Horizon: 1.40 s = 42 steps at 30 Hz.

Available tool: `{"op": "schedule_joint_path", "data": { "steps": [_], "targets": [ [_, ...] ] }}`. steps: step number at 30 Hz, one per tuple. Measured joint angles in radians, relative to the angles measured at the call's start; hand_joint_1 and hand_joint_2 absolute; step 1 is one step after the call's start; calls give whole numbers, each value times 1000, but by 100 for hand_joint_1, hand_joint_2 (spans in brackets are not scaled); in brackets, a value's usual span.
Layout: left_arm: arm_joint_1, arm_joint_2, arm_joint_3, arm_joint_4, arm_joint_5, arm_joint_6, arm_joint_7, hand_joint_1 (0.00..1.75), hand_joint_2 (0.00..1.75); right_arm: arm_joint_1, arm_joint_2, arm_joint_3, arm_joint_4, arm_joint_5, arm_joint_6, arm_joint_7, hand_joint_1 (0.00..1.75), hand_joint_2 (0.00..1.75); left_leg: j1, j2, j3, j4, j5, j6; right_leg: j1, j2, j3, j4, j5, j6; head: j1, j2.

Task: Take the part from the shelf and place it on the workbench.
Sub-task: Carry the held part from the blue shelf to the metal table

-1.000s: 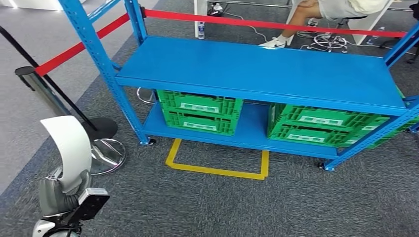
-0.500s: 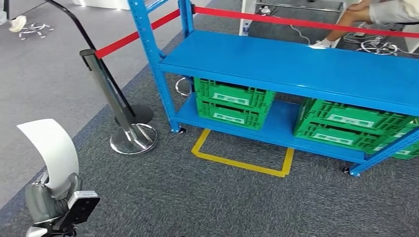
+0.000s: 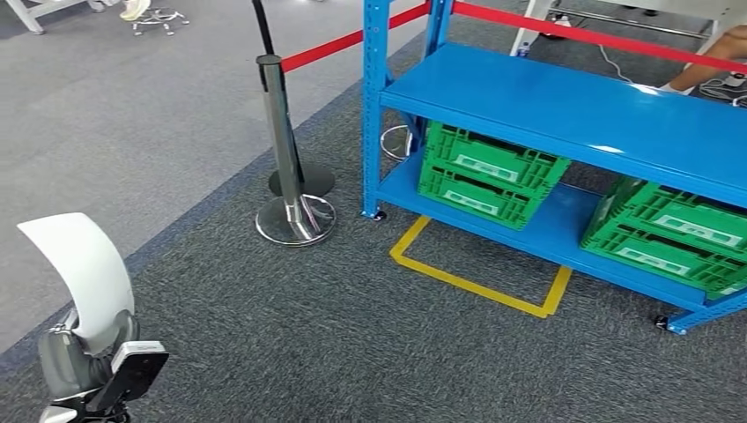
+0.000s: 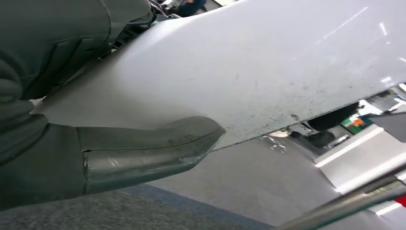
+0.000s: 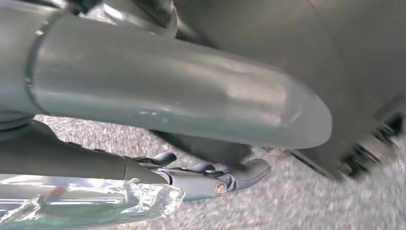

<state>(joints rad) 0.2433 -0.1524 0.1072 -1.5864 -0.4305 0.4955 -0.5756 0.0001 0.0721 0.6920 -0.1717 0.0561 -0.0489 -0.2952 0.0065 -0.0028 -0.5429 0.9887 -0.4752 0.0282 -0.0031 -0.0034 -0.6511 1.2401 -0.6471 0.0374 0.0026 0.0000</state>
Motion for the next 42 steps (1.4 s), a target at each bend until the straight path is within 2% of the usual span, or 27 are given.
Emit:
{"op": "schedule_joint_path", "data": {
  "steps": [1,2,4,6,8,10,12,14,15,16,17,18,19,21,23,25,27,29,30,31,32,33,34,36,38,40,42],
  "targets": [
    [1,-1,1,0,0,-1,0,143,175,0,0,0,0,0,0,0,0,0,-4,-11,-12,1,9,2,1,2,-5,33,-5,-4,0,0],
    [2,-2,2,0,-1,-2,1,143,175,0,0,0,0,0,0,0,0,0,-8,-23,-22,1,18,2,2,4,9,28,11,-8,0,0],
    [2,-4,5,0,-14,4,5,143,175,0,0,0,0,0,0,0,0,0,-13,-48,-35,2,33,1,4,21,91,-89,68,-21,0,0],
    [2,-7,7,0,-38,18,11,143,175,1,-1,0,1,0,0,0,0,0,-17,-69,-45,2,45,-5,4,62,176,-223,97,-31,-1,0],
    [3,-9,9,0,-60,31,19,143,175,1,-2,0,1,0,0,0,0,0,-16,-87,-54,2,59,-16,6,76,197,-268,97,-33,-1,0],
    [7,-11,14,-1,-82,47,34,143,175,1,-1,0,1,0,0,0,0,0,-16,-97,-61,4,64,-26,4,53,189,-275,106,-39,-1,0],
    [8,-12,24,-1,-106,66,61,143,175,2,0,0,2,0,1,0,0,0,-15,-64,-83,51,23,-36,-1,27,184,-281,117,-50,-5,0],
    [7,-14,36,-1,-127,77,88,143,175,5,0,0,2,-1,2,-1,0,0,-8,-20,-129,172,-58,-47,0,-1,176,-281,123,-55,-9,0],
    [8,-15,42,-1,-135,79,99,143,175,8,0,0,2,0,3,0,0,0,-4,-12,-151,235,-89,-53,1,-16,173,-280,125,-54,-9,0],
    [9,-15,48,-1,-140,82,106,143,175,10,0,0,3,0,3,0,0,0,-1,-7,-160,274,-100,-58,2,-31,169,-279,126,-54,-9,0],
    [11,-15,56,-1,-143,84,112,143,175,10,0,0,3,0,3,0,0,0,2,-4,-152,278,-92,-61,2,-45,168,-278,126,-53,-9,0],
    [12,-15,66,-2,-144,86,118,143,175,10,0,0,3,0,3,0,0,0,4,0,-125,244,-67,-62,2,-58,169,-277,126,-52,-9,0],
    [12,-15,77,-3,-145,88,124,143,175,10,0,0,3,0,3,0,0,0,4,11,-83,181,-35,-61,3,-70,172,-276,125,-50,-9,0],
    [12,-15,95,-9,-146,89,130,143,175,8,0,-1,3,0,3,0,0,0,-3,50,-10,60,2,-52,6,-90,173,-273,122,-44,-9,0],
    [12,-15,114,-18,-146,89,133,143,175,7,0,-1,3,0,3,0,0,0,-12,69,10,15,0,-36,10,-110,172,-271,121,-35,-8,0],
    [15,-16,135,-29,-146,89,136,143,175,5,1,-1,3,0,4,0,0,0,-11,52,5,3,1,-20,10,-121,173,-267,117,-25,-9,0],
    [18,-16,151,-39,-144,88,140,143,175,3,2,-1,3,0,5,0,0,0,-6,33,3,-7,6,-6,7,-79,152,-227,86,-16,-6,0],
    [16,-18,161,-47,-138,83,143,143,175,5,2,-1,3,0,6,0,0,0,-6,13,-2,-9,12,4,3,-19,95,-107,24,-11,-3,0],
    [16,-19,167,-50,-134,76,145,143,175,6,2,-1,3,-1,6,0,0,0,-7,2,-5,-9,14,7,2,-6,60,-36,-3,-10,-2,0],
    [17,-20,174,-52,-131,68,146,143,175,7,2,-2,3,-2,6,0,0,0,-8,-10,-6,-8,15,8,1,0,33,16,-15,-9,-3,0],
    [19,-21,181,-54,-129,60,147,143,175,7,2,-2,3,-4,6,0,0,0,-9,-23,-7,-7,16,8,1,2,22,31,-6,-9,-2,0],
    [21,-22,189,-57,-127,52,148,143,175,7,2,-2,3,-7,6,0,0,0,-10,-36,-6,-6,17,7,1,5,30,5,23,-10,-2,0],
    [22,-22,197,-61,-125,46,148,143,175,7,2,-2,3,-8,6,0,0,0,-10,-48,-6,-5,17,6,0,13,55,-54,65,-12,-2,0],
    [20,-23,207,-70,-124,38,149,143,175,8,2,-2,3,-9,6,0,0,0,-12,-73,-8,1,17,1,-4,57,111,-184,125,-17,-3,0],
    [20,-23,214,-76,-123,35,149,143,175,8,2,-2,4,-9,6,0,0,0,-12,-95,-21,7,22,-11,-8,84,137,-241,133,-19,-4,0],
    [23,-23,222,-82,-123,34,149,143,175,8,2,-2,4,-9,6,0,0,0,-9,-114,-33,10,28,-25,-8,67,141,-248,133,-24,-4,0],
    [28,-26,235,-88,-125,35,148,143,175,8,3,-3,4,-9,6,1,0,0,-8,-88,-49,39,7,-35,-10,43,141,-255,140,-34,-6,0]
  ]
}}
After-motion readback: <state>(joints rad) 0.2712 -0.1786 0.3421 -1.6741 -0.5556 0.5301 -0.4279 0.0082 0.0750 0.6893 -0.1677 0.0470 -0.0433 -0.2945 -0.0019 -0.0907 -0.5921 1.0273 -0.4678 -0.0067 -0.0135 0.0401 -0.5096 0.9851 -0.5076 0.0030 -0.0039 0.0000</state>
